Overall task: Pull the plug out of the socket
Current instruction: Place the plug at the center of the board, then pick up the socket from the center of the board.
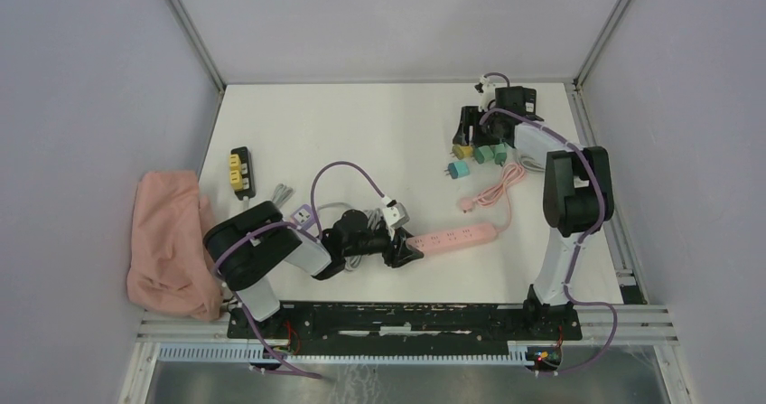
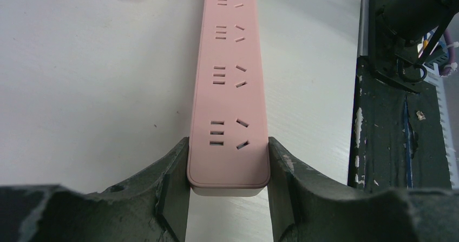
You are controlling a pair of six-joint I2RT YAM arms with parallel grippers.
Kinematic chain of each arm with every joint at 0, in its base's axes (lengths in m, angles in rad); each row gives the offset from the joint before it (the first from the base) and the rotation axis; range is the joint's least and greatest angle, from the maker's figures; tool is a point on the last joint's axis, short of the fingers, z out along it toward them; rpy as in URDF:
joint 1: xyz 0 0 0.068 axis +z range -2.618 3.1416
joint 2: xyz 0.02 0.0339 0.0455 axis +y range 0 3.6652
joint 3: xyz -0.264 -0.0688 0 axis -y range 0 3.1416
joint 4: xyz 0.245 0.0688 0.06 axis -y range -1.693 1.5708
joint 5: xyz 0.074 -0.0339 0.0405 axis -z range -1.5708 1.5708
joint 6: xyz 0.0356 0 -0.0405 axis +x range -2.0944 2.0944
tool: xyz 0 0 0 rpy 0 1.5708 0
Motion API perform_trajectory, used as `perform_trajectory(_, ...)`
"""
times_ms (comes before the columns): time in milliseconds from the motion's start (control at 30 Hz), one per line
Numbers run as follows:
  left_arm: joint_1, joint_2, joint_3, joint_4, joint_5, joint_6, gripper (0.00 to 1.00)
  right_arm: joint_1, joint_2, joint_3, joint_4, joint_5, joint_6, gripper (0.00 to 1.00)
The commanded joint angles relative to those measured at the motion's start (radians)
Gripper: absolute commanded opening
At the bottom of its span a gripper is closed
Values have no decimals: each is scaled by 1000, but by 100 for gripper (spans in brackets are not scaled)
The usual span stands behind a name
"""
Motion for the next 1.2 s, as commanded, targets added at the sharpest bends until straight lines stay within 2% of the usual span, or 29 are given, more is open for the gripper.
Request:
perform_trajectory(0, 11, -38, 25, -7, -43, -22, 3, -28, -85, 11, -1, 0, -43, 73)
perform_trajectory(100, 10, -46, 21, -14, -43, -19, 3, -56, -181, -33, -9, -77, -93, 73)
perform_trajectory(167, 10, -52, 23, -20, -36, -17, 3, -71, -245, -61, -35, -180, -162, 72)
perform_trajectory(300, 10, -74, 34, -67, -23, -7, 3, -83, -363, -114, -178, -493, -379, 70)
perform_trajectory(433, 11, -110, 45, -115, -21, 9, 3, -83, -507, -258, -220, -740, -572, 70)
perform_trajectory(533, 10, -134, 48, -135, -17, 13, 3, -83, -612, -360, -247, -883, -725, 75)
perform_trajectory(600, 10, -148, 51, -149, -15, 14, 3, -84, -641, -370, -375, -966, -879, 79)
perform_trajectory(700, 10, -180, 62, -172, -9, 15, 3, -83, -628, -334, -583, -983, -1092, 85)
perform_trajectory(967, 10, -203, 76, -193, -5, 12, 3, -67, -619, -345, -697, -933, -1257, 94)
perform_trajectory(1167, 10, -207, 89, -207, 6, 17, 3, 42, -576, -347, -821, -794, -1438, 98)
